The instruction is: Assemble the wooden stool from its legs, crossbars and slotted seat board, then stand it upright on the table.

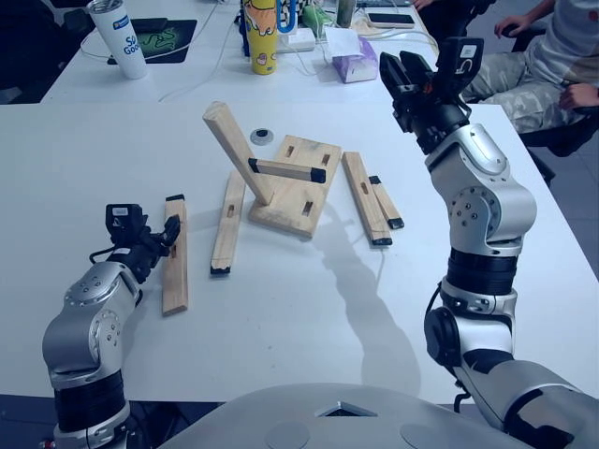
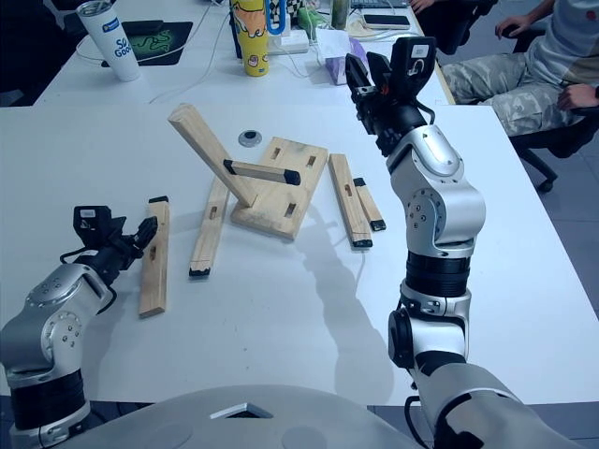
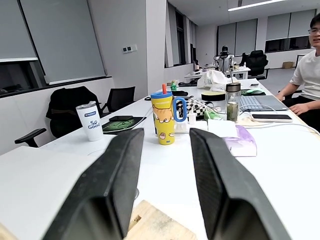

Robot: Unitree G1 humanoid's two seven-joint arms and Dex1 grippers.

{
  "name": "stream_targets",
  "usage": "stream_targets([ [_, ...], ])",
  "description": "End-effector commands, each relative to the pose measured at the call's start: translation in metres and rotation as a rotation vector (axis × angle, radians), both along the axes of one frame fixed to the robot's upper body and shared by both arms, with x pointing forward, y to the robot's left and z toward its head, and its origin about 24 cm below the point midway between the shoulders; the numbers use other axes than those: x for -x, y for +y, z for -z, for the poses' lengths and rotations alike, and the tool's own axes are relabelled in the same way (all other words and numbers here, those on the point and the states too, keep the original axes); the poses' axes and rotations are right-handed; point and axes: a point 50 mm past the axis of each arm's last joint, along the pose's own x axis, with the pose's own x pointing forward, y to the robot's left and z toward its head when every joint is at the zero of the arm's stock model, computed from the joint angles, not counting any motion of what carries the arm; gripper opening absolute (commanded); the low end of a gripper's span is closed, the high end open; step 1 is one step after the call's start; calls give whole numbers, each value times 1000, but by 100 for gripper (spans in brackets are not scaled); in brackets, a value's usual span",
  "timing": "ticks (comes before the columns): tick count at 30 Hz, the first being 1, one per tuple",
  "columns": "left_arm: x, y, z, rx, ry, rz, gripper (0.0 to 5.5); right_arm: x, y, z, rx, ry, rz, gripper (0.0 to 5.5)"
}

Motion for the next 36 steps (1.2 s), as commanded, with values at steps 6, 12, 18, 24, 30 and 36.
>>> stream_targets([
  [6, 9, 0, 25, -4, 126, -24, 454, 3, 3, 4, -5, 17, 4, 166],
  [12, 15, -1, 40, 19, 191, -4, 410, 4, 3, 7, -8, 26, 5, 166],
  [18, 16, -6, 41, 41, 206, 16, 321, 3, 3, 8, -10, 30, 10, 166],
  [24, 16, -5, 42, 43, 208, 10, 228, 3, 2, 8, -11, 31, 13, 166],
  [30, 9, -6, 34, 32, 135, 12, 206, 1, 2, 7, -10, 29, 12, 166],
  [36, -20, -6, -22, -106, -257, 18, 206, 0, 2, 0, -11, 7, 12, 166],
])
